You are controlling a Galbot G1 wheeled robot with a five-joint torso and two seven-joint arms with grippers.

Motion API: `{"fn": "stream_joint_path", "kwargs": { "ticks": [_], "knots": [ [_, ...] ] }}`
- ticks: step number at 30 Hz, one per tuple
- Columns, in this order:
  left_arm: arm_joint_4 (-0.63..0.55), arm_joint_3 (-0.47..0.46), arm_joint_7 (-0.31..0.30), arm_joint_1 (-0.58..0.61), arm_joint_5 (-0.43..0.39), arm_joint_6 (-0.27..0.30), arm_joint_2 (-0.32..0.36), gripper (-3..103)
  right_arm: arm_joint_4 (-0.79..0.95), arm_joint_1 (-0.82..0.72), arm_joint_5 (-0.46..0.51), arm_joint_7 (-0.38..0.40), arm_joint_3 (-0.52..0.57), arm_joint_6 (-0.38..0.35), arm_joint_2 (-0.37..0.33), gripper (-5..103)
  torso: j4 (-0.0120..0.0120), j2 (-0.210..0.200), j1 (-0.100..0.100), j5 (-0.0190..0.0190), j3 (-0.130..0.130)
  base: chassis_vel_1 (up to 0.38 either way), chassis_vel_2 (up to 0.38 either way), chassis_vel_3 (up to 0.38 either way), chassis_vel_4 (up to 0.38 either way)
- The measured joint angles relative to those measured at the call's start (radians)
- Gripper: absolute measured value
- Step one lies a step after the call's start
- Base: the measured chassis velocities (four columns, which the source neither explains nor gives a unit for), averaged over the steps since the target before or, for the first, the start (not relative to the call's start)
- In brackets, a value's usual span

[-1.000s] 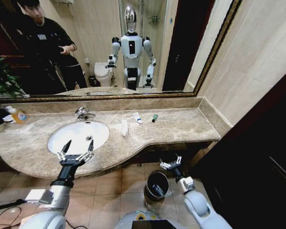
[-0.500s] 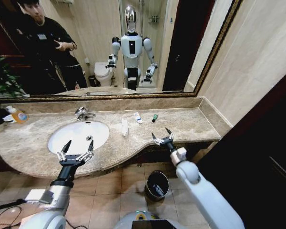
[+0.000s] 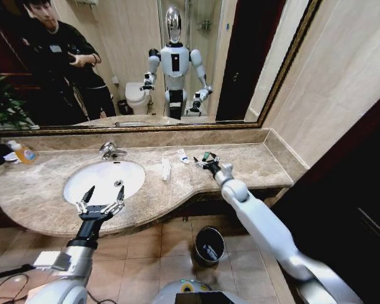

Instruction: Pick up the trash from the sink and place it in the trash bin.

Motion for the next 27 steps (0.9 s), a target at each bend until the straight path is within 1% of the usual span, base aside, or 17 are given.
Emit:
{"fn": "stream_joint_path", "kwargs": {
  "ticks": [6,8,10,11,14,19,22,27],
  "knots": [
    [0.000,0.000,0.000,0.000,0.000,0.000,0.000,100,-0.100,0.058,-0.001,0.022,-0.026,-0.009,0.038,100,-0.0001,0.000,0.000,0.0000,0.000,0.000,0.000,0.000,0.000],
    [0.000,0.000,0.000,0.000,0.000,0.000,0.000,100,-0.139,0.085,0.014,0.064,-0.032,-0.040,0.060,100,-0.0002,0.000,0.000,-0.0001,0.000,0.000,0.000,0.000,0.000],
    [0.000,0.000,0.000,0.000,0.000,0.000,0.000,100,-0.155,0.104,0.052,0.129,-0.037,-0.081,0.083,100,-0.0001,0.000,0.000,0.0000,0.000,0.000,0.000,0.000,0.000],
    [0.000,0.000,0.000,0.000,0.000,0.000,0.000,100,-0.155,0.104,0.052,0.129,-0.037,-0.081,0.083,100,-0.0001,0.000,0.000,0.0000,0.000,0.000,0.000,0.000,0.000],
    [0.000,0.000,0.000,0.000,0.000,0.000,0.000,100,-0.181,0.131,0.092,0.197,-0.037,-0.123,0.118,100,0.0000,0.000,0.000,-0.0001,0.000,0.000,0.000,0.000,0.000],
    [0.000,0.000,0.000,0.000,0.000,0.000,0.000,100,-0.213,0.153,0.097,0.236,-0.039,-0.142,0.141,100,-0.0002,0.000,0.000,-0.0001,0.000,0.000,0.000,0.000,0.000],
    [0.000,0.000,0.000,0.000,0.000,0.000,0.000,100,-0.260,0.179,0.114,0.278,-0.036,-0.156,0.168,100,0.0000,0.000,0.000,-0.0001,0.000,0.000,0.000,0.000,0.000],
    [0.000,0.000,0.000,0.000,0.000,0.000,0.000,100,-0.294,0.189,0.136,0.301,-0.024,-0.168,0.176,100,-0.0001,0.000,0.000,-0.0002,0.000,0.000,0.000,0.000,0.000]
  ]
}}
